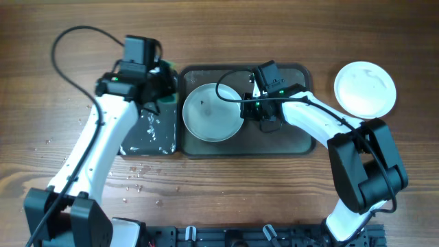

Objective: Clean dirty plates on tray and stack at the side
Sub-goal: 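Dip the sponge in the small black tray again with the left gripper, then wipe the plate again with the left-held sponge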

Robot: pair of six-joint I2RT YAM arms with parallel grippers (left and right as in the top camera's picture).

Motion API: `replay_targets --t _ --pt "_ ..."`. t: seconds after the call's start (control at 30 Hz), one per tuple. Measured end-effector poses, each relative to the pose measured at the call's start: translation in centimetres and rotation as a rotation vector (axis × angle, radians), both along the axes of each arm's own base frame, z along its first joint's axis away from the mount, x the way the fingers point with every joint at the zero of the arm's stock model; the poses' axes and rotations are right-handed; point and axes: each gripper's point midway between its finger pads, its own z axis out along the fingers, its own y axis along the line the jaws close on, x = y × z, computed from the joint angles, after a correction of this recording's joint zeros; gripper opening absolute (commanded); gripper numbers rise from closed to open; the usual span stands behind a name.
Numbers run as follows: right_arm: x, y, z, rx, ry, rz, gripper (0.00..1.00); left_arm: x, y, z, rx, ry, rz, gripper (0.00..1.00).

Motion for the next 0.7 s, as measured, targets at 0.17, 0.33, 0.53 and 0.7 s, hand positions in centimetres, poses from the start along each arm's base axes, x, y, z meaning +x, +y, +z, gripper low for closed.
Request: replay_targets --t 0.17,0.33,0.53,0.7 --pt "0.0 0.0 0.0 0.0 0.0 0.0 0.05 -1.2 -5.0 -2.0 -0.014 0.06 -0.1 0.04" --pt "0.0 0.0 0.0 0.0 0.0 0.0 0.05 -2.2 -8.2 -5.4 -0.013 0.151 -0.155 0.04" --pt "0.0 0.0 0.0 0.0 0.0 0.0 0.04 -2.0 -9.8 -10.2 0.002 0.23 -0.155 0.04" --pt "0.0 0.0 0.0 0.0 0.0 0.0 0.04 -1.4 -10.1 -13.3 0.007 0.264 -0.14 0.04"
